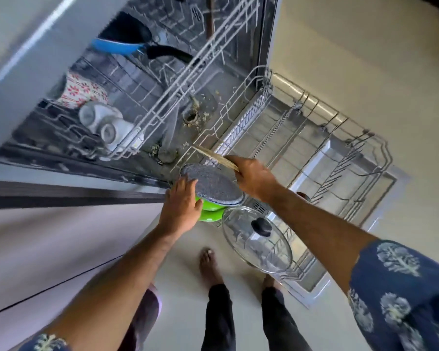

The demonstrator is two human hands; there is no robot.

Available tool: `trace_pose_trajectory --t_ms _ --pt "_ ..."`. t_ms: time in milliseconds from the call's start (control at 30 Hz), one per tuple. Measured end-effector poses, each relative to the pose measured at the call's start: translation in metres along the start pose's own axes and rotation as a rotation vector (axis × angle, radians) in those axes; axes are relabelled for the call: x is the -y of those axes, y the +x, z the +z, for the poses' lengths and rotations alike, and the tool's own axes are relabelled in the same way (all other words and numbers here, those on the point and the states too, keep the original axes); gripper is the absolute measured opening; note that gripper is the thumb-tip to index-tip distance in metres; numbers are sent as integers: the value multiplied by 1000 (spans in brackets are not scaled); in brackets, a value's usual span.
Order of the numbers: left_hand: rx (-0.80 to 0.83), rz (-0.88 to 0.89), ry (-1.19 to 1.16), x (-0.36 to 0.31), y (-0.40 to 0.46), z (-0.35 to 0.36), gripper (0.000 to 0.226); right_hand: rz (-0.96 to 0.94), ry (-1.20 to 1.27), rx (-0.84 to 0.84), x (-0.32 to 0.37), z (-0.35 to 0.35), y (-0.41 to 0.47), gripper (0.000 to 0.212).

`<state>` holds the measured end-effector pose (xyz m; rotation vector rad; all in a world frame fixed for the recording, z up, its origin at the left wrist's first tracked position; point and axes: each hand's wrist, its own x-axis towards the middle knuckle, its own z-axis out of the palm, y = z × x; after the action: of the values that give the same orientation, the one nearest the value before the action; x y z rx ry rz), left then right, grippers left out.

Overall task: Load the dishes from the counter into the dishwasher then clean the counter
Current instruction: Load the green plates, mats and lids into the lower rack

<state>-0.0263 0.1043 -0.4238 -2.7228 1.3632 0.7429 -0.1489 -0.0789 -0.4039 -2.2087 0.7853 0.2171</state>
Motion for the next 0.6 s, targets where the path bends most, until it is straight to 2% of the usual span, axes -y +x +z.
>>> trace_pose_trajectory --t_ms 367,600 --pt "5 36 -44 20 14 10 62 -66 -143 25 -12 44 23 56" --pt "24 33 -80 21 16 8 63 8 -297 191 -15 55 36 59"
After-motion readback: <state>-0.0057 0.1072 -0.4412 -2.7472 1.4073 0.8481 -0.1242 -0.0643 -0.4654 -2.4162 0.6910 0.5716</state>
